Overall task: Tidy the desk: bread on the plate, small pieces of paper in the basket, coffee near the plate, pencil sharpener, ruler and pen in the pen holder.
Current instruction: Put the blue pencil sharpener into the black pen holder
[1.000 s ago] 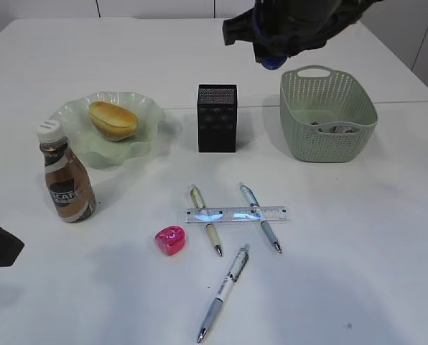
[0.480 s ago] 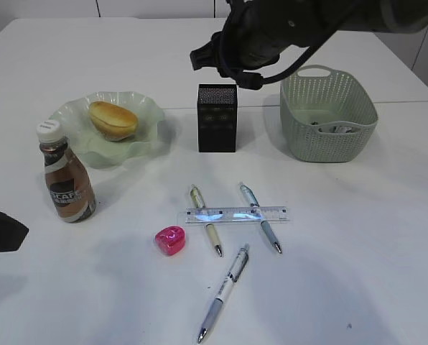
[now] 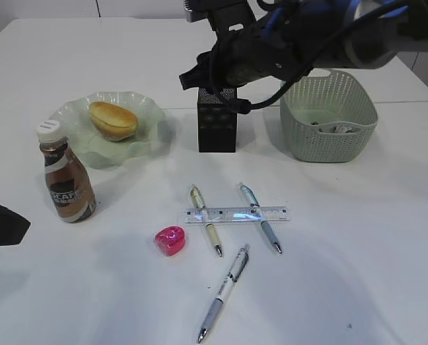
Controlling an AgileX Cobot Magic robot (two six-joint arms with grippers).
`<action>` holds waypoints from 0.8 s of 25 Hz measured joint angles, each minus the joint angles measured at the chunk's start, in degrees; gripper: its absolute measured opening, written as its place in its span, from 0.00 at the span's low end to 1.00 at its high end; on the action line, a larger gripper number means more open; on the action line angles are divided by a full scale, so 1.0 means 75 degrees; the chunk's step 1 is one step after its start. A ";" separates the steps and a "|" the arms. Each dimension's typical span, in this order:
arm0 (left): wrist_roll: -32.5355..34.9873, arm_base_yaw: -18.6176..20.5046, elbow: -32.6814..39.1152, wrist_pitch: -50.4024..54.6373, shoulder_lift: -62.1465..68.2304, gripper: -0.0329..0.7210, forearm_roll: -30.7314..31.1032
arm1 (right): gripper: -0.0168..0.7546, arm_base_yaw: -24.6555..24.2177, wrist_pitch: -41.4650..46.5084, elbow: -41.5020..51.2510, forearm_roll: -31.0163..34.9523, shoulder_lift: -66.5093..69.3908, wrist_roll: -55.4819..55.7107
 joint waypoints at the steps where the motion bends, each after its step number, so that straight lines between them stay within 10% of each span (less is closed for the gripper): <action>1: 0.0000 0.0000 0.0000 0.0000 0.0000 0.67 0.0014 | 0.46 -0.0049 -0.0080 0.0000 0.0000 0.0048 0.0000; 20: 0.0000 0.0000 0.0000 -0.0218 0.0000 0.67 0.0014 | 0.46 -0.0534 -0.1850 -0.0073 -0.0664 0.0755 0.0000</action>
